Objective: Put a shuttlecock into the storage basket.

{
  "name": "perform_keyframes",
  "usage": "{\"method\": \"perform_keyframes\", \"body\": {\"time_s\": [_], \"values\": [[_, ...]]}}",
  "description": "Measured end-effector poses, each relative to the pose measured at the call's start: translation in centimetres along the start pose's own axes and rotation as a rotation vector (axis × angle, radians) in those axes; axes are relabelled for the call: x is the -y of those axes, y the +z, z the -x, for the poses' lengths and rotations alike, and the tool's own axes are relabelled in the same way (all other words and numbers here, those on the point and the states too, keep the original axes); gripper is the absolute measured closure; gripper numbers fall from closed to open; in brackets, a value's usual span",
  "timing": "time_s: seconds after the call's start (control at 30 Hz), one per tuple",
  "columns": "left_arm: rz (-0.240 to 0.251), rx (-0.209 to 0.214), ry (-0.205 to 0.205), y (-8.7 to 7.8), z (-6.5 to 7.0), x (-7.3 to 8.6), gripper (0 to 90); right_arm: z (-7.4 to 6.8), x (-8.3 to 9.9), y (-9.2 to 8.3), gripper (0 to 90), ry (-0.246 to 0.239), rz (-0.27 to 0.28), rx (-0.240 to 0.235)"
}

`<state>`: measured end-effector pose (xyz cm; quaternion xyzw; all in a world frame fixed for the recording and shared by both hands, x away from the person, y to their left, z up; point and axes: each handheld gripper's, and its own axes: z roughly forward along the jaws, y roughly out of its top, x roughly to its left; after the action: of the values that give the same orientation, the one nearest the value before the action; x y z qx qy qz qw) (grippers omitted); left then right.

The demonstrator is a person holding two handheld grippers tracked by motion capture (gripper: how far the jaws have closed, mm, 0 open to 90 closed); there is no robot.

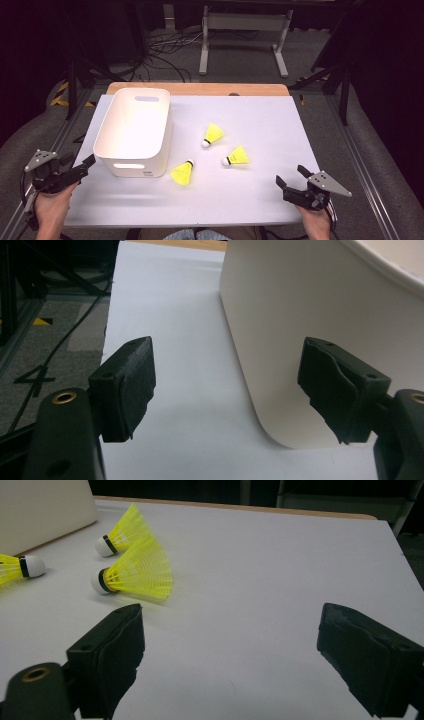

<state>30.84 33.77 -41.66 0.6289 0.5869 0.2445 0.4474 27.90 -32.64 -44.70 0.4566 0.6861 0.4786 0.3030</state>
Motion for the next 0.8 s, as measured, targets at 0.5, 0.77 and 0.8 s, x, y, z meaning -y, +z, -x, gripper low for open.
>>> {"method": "perform_keyframes", "body": {"time_s": [0.5, 0.77, 0.8], "values": [[-0.032, 0.004, 0.015, -0.2, 0.2, -2.2, 24.2, 0.0, 0.0, 0.0, 12.4, 0.001, -0.002, -0.006], [-0.044, -0.032, 0.026, -0.3, 0.3, -3.5, 28.1, 0.0, 0.0, 0.0, 12.4, 0.001, -0.002, -0.007], [-0.042, -0.031, 0.022, -0.3, 0.3, -3.6, 28.3, 0.0, 0.0, 0.0, 12.5, -0.001, -0.003, -0.008]]}}
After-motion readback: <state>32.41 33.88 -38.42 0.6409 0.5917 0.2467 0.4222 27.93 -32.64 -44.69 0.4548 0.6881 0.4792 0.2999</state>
